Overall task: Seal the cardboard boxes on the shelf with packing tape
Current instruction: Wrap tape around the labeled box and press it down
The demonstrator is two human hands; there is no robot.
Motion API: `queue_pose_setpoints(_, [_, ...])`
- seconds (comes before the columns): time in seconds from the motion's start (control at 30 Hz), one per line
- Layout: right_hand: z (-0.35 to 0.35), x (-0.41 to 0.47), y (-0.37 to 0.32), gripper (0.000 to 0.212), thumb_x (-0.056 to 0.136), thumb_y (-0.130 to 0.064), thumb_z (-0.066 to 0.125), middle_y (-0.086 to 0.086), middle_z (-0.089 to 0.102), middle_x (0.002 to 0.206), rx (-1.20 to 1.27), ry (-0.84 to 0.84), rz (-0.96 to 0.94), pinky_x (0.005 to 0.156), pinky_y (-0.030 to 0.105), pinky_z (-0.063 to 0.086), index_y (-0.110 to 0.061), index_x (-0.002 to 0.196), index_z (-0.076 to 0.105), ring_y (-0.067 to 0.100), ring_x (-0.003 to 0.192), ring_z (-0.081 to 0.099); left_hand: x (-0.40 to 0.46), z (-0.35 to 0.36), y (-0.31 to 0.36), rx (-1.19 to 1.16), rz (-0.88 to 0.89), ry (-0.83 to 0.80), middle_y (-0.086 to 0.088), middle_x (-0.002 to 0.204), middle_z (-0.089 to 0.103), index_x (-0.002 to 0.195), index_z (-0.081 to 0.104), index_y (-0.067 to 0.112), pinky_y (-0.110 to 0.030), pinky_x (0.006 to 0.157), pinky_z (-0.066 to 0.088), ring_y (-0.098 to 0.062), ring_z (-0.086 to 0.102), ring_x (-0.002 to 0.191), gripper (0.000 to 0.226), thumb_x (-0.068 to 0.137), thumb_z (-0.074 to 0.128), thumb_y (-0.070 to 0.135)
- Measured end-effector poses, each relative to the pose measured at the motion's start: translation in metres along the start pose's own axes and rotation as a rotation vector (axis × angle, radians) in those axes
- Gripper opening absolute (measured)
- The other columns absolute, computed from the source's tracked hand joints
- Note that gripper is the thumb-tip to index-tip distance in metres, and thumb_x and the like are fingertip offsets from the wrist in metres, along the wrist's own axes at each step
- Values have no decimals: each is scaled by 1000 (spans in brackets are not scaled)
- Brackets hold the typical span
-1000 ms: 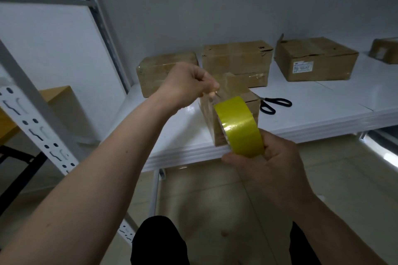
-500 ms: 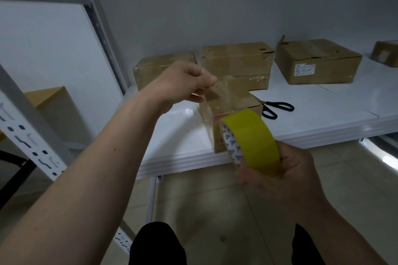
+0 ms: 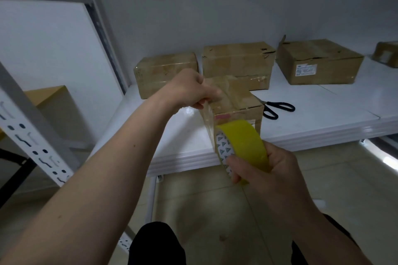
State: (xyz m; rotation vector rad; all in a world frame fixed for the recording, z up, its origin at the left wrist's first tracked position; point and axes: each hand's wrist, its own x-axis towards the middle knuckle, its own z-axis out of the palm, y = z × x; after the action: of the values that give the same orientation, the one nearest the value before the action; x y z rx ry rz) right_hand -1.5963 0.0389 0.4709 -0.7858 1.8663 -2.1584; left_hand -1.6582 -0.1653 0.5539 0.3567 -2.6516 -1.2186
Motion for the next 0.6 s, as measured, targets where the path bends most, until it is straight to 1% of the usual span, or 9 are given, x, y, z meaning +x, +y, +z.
queue_pose_setpoints(0.07, [2, 0, 0, 14, 63, -25, 80, 8, 66, 56, 17, -3, 13, 58, 20, 53, -18, 59, 68, 13, 55, 62, 3, 0, -1, 43, 6, -11, -9, 82, 66, 107, 65, -14, -18, 58, 53, -9, 60, 65, 46, 83, 78, 23])
queue_pose_setpoints(0.13, [5, 0, 1, 11, 65, -27, 73, 7, 66, 57, 30, -14, 24, 60, 23, 54, -20, 57, 68, 15, 58, 63, 7, -1, -3, 84, 3, -15, -10, 87, 70, 105, 66, -12, -23, 64, 57, -12, 63, 71, 45, 81, 79, 24])
queue_pose_setpoints(0.2, [6, 1, 2, 12, 66, -28, 73, 7, 66, 57, 42, -20, 31, 61, 25, 54, -20, 57, 68, 15, 59, 63, 10, -1, -3, 145, 0, -14, -10, 93, 73, 102, 68, -9, -38, 79, 61, -17, 69, 81, 45, 80, 81, 28])
queue_pose_setpoints(0.27, [8, 2, 3, 12, 66, -27, 73, 6, 65, 57, 63, -26, 38, 61, 24, 55, -21, 58, 68, 13, 57, 62, 10, -1, -3, 219, -9, -28, -14, 98, 73, 101, 69, -8, -49, 86, 58, -24, 71, 90, 48, 79, 82, 32])
queue_pose_setpoints(0.37, [8, 3, 5, 17, 61, -34, 78, 5, 65, 57, 76, -41, 32, 63, 24, 55, -21, 61, 68, 12, 57, 63, 9, 1, -1, 294, -11, -13, -21, 105, 71, 101, 68, -9, -50, 86, 57, -29, 69, 89, 50, 78, 82, 33])
queue_pose_setpoints(0.43, [7, 3, 7, 17, 61, -36, 76, 4, 65, 57, 78, -41, 39, 64, 26, 55, -21, 61, 69, 13, 58, 63, 9, 1, -2, 287, 5, -2, -18, 106, 69, 109, 68, -3, -43, 80, 55, -23, 61, 88, 49, 78, 82, 31])
queue_pose_setpoints(0.47, [7, 4, 7, 15, 62, -34, 76, 5, 65, 57, 81, -40, 43, 63, 26, 55, -22, 61, 69, 13, 58, 63, 8, 2, -5, 243, 6, 20, -12, 111, 65, 123, 64, 6, -37, 78, 53, -20, 58, 94, 55, 77, 83, 30])
queue_pose_setpoints(0.53, [7, 4, 8, 16, 62, -35, 76, 6, 66, 58, 77, -41, 41, 63, 28, 55, -21, 60, 69, 14, 59, 64, 6, 4, -16, 67, -21, 63, -6, 137, 47, 150, 33, 30, -33, 88, 49, -22, 51, 114, 93, 74, 85, 30])
queue_pose_setpoints(0.6, [7, 4, 9, 15, 64, -32, 76, 7, 67, 60, 59, -28, 43, 64, 29, 56, -20, 59, 68, 17, 61, 64, 7, 9, -27, -137, -103, 71, -9, 152, 36, 155, 16, 38, -33, 84, 52, -25, 48, 122, 102, 77, 83, 31])
